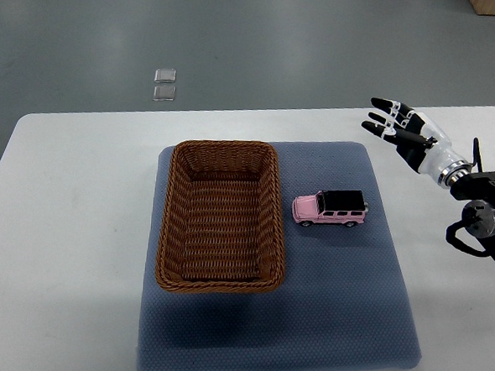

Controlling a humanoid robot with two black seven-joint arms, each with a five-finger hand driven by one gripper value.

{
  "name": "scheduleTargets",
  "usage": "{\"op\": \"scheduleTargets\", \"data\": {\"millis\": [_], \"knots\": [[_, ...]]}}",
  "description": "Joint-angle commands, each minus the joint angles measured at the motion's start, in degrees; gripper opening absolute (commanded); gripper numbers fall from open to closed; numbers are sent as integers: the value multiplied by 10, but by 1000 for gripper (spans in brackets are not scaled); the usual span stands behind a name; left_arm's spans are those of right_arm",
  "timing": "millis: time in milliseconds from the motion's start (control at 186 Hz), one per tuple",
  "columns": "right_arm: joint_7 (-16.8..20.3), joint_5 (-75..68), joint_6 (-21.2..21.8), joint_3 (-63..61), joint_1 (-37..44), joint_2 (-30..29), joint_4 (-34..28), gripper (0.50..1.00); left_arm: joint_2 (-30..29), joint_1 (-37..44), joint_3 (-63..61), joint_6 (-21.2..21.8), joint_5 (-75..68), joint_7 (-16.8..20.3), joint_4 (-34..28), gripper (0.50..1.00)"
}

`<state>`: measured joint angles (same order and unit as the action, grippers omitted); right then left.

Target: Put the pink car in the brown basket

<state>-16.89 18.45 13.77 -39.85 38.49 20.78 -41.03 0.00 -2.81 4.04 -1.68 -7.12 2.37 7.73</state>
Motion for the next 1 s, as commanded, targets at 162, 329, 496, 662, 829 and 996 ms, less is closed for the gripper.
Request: {"op": "scheduleTargets", "data": {"millis": [162, 329, 496, 662, 829, 996], "knots": [[1, 4, 1, -1, 1, 0, -1, 913, 0, 0, 0, 0, -1, 0, 0, 1000], [1, 7, 4, -1, 2, 1, -3, 913, 0, 0, 0, 0, 0, 0, 0, 1000], [1, 13, 6, 0, 8, 0, -6, 913, 0, 0, 0, 0, 0, 0, 0, 1000], [1, 35, 6, 0, 9, 1, -7, 913, 0, 0, 0, 0, 0, 0, 0, 1000], [1, 59, 6, 0, 16, 0, -7, 913, 0, 0, 0, 0, 0, 0, 0, 1000], [1, 99, 8, 0, 18, 3, -21, 913, 0, 0, 0, 0, 0, 0, 0, 1000]]}}
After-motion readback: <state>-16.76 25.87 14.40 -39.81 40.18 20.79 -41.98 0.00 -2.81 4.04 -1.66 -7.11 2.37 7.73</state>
